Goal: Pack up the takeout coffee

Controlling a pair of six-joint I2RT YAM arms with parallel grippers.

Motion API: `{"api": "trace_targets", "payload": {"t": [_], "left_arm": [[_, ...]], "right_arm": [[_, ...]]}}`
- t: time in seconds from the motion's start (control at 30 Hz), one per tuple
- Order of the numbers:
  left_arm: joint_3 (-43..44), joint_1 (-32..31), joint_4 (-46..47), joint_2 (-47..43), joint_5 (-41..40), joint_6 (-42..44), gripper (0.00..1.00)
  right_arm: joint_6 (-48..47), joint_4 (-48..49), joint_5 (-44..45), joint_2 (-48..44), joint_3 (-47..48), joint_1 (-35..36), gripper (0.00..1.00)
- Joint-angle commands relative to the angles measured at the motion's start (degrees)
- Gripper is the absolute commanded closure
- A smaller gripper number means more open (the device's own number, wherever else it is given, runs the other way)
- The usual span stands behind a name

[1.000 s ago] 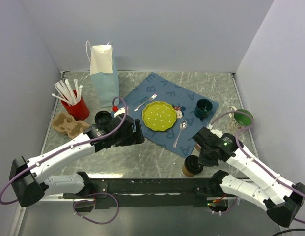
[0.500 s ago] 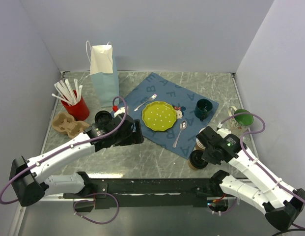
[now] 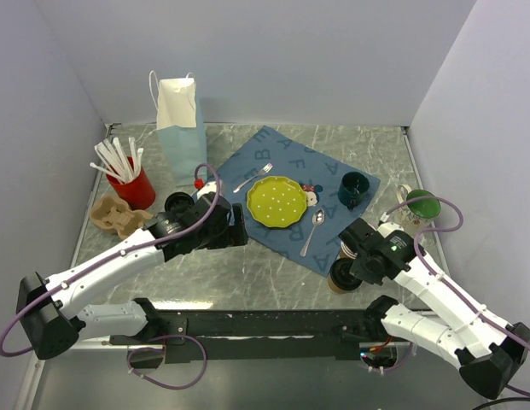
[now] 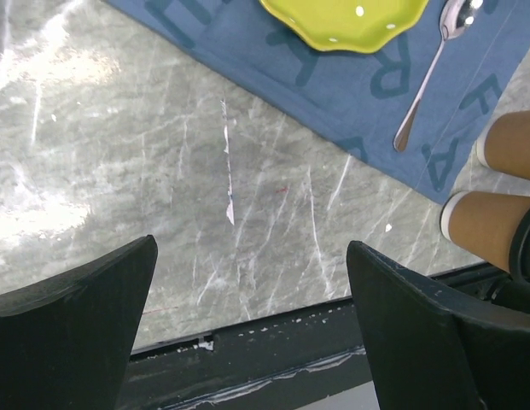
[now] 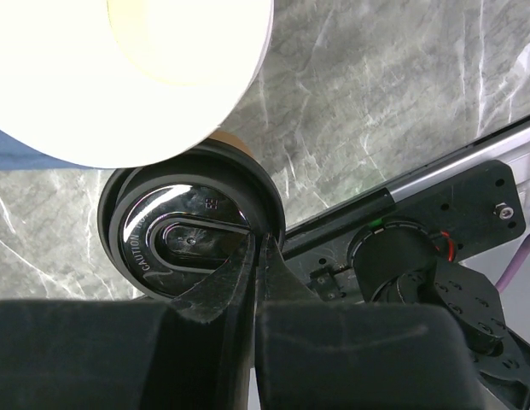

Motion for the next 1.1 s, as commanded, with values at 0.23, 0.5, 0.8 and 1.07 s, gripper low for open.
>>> {"api": "trace_targets", "payload": {"t": [0.23,0.5,0.8,1.07], "left_arm": [[2.90,2.67,0.82,-0.39,-2.21,2.40,0.03],[8.87,3.81,-0.57,0.84,-5.97,1.18,0.03],[28.18,14.69,-14.63,8.22,-20.57,-4.80,0.03],[39.19,34.82,-17.37,13.49,-16.54,-7.52,0.01]], "right_arm": [[-1.18,-11.25,-1.58,2.04,6.02,-0.41,0.77],[-5.58,-13.10,-3.09,4.51,17.71,-0.41,0.70],[-32.98,3.33,-13.00,12.32,38.71,-0.41,0.53],[-42.06,14.14,-28.83,13.48,41.99,-0.32,0.00]]}}
